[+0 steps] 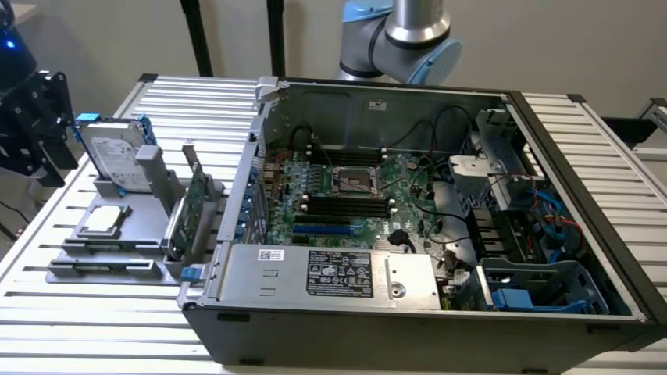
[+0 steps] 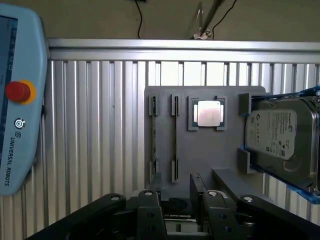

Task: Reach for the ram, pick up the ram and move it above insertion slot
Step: 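Pick up the ram and move it above insertion slot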

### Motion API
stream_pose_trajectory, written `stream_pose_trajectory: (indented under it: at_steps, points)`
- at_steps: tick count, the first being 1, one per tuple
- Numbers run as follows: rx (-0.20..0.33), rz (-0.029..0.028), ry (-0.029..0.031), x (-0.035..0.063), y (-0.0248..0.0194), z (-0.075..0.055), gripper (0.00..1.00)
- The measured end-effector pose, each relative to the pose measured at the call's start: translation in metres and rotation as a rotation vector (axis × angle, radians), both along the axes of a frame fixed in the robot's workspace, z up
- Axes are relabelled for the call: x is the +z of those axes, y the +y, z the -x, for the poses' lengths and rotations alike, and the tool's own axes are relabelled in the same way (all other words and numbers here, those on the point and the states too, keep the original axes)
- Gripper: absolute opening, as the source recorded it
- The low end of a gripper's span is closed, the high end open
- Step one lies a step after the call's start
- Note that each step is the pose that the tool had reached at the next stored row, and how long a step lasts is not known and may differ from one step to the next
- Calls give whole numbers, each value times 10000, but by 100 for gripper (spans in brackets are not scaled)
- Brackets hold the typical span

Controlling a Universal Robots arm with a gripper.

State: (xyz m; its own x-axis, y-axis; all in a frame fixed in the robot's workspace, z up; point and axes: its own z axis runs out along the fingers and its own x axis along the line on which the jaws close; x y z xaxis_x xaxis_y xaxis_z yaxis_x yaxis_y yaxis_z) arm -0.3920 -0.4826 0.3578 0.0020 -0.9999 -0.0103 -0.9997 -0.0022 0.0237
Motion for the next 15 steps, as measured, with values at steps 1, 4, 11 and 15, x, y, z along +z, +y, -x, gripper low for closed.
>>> stream_pose_trajectory:
  at_steps: [1, 4, 11, 15]
  points:
    - [0, 0, 0, -18, 0, 0, 36]
    - [0, 0, 0, -72, 0, 0, 36]
    - [0, -1, 0, -200, -2, 0, 36]
    - [0, 0, 1, -272, -4, 0, 36]
